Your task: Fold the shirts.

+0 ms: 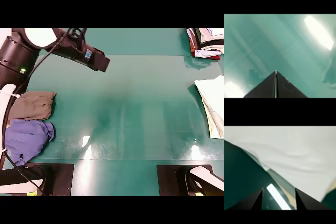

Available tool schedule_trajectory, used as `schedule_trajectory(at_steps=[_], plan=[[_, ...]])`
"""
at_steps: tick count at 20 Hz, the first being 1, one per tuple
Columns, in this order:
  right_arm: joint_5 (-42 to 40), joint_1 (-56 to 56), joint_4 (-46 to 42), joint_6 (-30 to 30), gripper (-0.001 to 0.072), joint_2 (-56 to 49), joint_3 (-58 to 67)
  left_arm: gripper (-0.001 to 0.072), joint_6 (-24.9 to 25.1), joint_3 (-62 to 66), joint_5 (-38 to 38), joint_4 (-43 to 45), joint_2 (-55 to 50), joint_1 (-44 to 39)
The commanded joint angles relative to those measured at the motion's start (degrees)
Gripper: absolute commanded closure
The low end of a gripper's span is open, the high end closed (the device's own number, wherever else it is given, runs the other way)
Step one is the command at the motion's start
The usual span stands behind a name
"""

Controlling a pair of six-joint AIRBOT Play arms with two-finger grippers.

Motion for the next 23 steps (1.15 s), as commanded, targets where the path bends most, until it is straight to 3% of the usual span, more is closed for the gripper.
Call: schedule_trajectory(at_steps=[1,5,7,9,13,23], plan=[[-1.6,9.1,9.1,0.1,0.0241,0.6,3.4,0.0683,-0.1,0.1,-5.2,5.7,2.0,3.3],[-2.3,27.6,8.4,0.0,0.0246,0.6,6.9,0.0683,-1.0,-0.3,-14.3,6.2,4.0,11.4],[-3.3,35.4,8.5,0.0,0.041,0.6,7.1,0.0683,-1.0,-0.4,-16.2,5.8,4.1,12.9],[-3.6,41.3,8.4,0.0,0.0697,0.6,7.1,0.0683,-1.0,-0.4,-16.5,4.6,4.1,12.9],[-4.0,47.1,8.4,0.0,0.0697,0.6,7.1,0.0683,-1.0,-0.4,-17.1,2.4,4.1,12.9],[-3.1,47.3,8.4,0.0,0.0697,0.6,7.1,0.0683,-1.0,-0.4,-11.9,2.5,4.1,12.9]])
